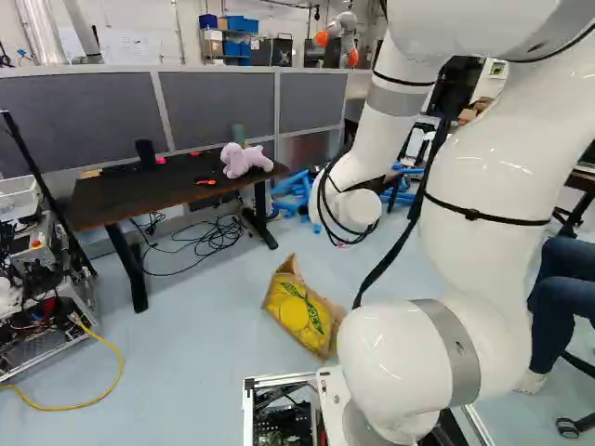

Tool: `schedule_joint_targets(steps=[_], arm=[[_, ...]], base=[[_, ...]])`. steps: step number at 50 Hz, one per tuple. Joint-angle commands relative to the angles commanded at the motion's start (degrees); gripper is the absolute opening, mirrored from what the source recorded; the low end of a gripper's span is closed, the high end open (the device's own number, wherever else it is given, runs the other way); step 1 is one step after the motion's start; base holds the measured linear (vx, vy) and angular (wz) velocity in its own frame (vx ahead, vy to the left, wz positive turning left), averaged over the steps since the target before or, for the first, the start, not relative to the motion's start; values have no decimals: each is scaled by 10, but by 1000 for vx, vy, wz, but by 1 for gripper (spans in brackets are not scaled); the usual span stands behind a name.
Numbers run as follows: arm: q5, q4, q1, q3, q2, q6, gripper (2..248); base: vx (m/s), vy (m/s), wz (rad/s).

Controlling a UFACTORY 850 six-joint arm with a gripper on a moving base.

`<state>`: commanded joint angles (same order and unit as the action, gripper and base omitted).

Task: Pick up the bag on the ground and place it on the table

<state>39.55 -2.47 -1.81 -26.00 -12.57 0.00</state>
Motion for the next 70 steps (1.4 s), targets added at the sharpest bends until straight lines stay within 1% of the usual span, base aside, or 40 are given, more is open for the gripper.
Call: schedule_joint_targets(steps=[39, 65, 70], arm=[[-75, -36, 2, -125, -153, 0, 247], [-124, -60, 3, -210, -245, 0, 247], [-137, -65, 8, -223, -260, 0, 247]], base=[[0, 0, 0], [0, 0, 0], [0, 0, 0]])
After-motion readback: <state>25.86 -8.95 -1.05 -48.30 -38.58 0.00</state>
